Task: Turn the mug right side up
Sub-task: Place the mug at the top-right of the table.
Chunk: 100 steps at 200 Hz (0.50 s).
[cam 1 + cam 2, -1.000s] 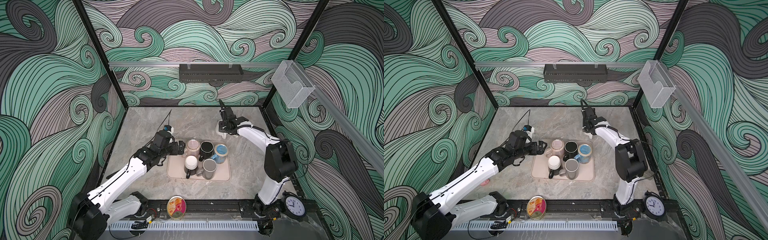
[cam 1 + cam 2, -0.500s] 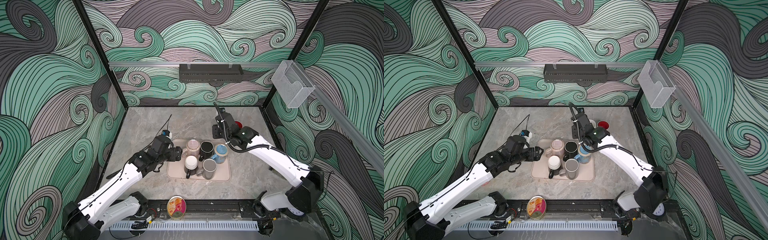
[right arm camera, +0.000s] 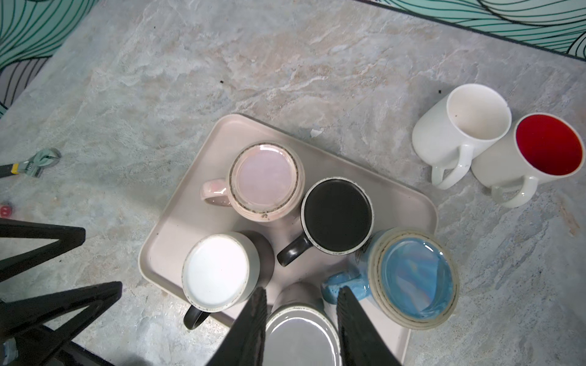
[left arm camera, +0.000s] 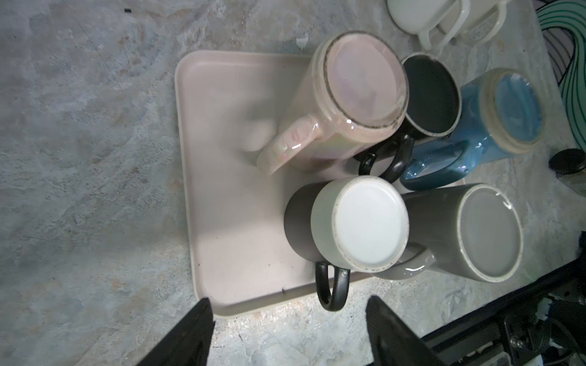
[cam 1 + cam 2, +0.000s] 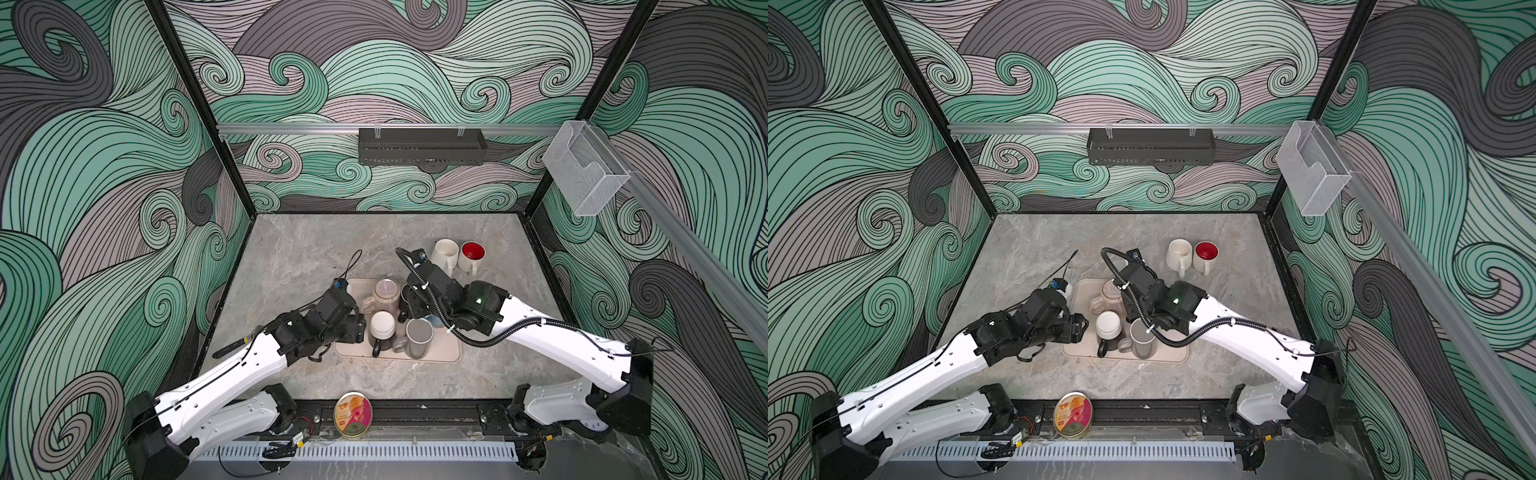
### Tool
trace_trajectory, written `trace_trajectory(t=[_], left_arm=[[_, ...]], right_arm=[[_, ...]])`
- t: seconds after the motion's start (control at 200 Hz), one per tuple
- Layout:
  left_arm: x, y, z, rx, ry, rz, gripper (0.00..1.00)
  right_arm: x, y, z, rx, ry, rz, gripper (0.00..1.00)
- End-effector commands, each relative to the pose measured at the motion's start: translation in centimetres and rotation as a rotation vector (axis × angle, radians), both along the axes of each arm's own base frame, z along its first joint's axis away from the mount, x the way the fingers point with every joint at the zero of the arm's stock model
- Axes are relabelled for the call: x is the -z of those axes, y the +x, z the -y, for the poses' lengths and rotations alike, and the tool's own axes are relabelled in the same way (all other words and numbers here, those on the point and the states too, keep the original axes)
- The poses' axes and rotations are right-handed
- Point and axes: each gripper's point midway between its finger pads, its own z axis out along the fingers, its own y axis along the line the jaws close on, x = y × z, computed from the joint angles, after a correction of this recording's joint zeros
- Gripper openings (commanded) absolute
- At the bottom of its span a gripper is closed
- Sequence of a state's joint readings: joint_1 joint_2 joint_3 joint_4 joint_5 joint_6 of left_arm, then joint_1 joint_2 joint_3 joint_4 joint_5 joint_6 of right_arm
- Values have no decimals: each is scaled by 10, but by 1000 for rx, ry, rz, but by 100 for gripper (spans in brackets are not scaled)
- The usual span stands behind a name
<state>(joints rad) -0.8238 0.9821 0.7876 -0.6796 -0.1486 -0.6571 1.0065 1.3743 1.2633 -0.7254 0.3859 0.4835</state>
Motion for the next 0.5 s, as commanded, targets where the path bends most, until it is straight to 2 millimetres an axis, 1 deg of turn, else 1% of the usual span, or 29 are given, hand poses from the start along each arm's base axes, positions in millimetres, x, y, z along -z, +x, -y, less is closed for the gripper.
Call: trace_trajectory(t=[0.0,0.13,0.18,0.265,0.335,0.495], left_arm=[[13,-2,15,-9,-27,-33,72],[23,-3,31,15,-32,-43,68],[27,-3,34,16,-21,-49,65],[27,-4,40,30,-18,-50,62],[27,-4,44,42,-20,-49,61],[35,-7,50,55,-8,-70,58]], right_arm=[[21,-2,9,40,-49,-32,39],[29,1,8,43,-59,-27,39],[33,3,8,46,-64,-31,39],[37,6,11,56,-57,-39,39],[40,7,12,59,-37,-44,39],[42,11,15,71,6,-53,39]])
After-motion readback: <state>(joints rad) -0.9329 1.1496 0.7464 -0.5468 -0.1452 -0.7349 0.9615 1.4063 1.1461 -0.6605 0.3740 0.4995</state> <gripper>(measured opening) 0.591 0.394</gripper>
